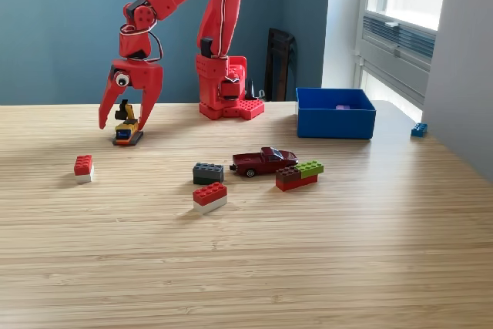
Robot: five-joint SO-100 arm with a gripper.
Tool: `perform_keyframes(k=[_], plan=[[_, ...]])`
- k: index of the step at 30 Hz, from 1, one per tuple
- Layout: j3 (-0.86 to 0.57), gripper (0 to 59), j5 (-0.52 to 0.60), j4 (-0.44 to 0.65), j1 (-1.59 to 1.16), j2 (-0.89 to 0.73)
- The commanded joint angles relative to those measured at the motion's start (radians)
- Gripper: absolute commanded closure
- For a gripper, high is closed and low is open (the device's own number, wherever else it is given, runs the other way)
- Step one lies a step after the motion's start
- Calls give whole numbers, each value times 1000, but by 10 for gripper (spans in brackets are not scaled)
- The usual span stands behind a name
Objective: Grasp a lego block and put it in the bin.
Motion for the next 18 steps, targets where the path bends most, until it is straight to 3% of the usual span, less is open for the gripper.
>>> perform_keyframes(k=[1,6,9,18], plan=[[-2,362,12,-18,0,48],[-6,540,26,-17,-5,46],[-6,583,29,-17,-9,46],[-31,586,35,11,-34,46]])
